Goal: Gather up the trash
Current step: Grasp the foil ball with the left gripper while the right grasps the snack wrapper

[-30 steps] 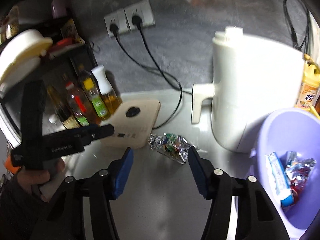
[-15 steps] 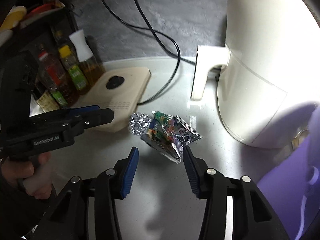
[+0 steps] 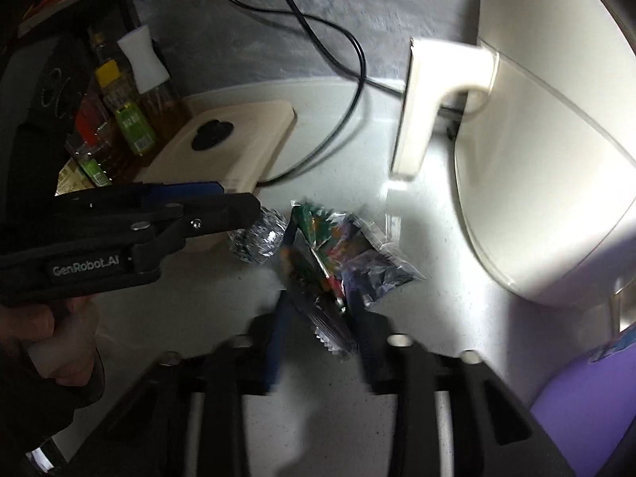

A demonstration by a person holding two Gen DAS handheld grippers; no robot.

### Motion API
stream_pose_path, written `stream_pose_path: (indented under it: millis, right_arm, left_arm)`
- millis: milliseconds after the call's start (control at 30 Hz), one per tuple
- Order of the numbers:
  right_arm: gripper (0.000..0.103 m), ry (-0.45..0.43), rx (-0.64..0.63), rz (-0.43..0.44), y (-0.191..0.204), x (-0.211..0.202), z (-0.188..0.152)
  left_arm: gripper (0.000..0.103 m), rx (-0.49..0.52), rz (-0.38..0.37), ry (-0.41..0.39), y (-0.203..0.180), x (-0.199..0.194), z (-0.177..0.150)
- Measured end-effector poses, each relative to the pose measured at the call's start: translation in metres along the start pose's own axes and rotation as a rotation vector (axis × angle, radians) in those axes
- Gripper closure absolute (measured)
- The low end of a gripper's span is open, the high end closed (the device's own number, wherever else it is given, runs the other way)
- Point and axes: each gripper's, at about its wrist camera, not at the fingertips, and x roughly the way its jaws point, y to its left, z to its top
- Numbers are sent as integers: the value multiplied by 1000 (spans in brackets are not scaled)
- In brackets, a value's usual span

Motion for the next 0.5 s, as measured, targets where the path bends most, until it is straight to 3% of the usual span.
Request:
stream_pose_path:
  millis: [167, 400, 500]
  right_arm:
    - [93, -17, 38, -10, -12, -7, -4]
    - [94, -43, 81, -36, -25, -14, -5]
    - [94, -51, 103, -45, -30, -17, -7]
  left_arm:
    - [53, 31, 6, 25, -8, 11, 0]
    - [53, 71, 20, 65, -20, 31, -2]
    - [58, 83, 30, 71, -25, 38, -4]
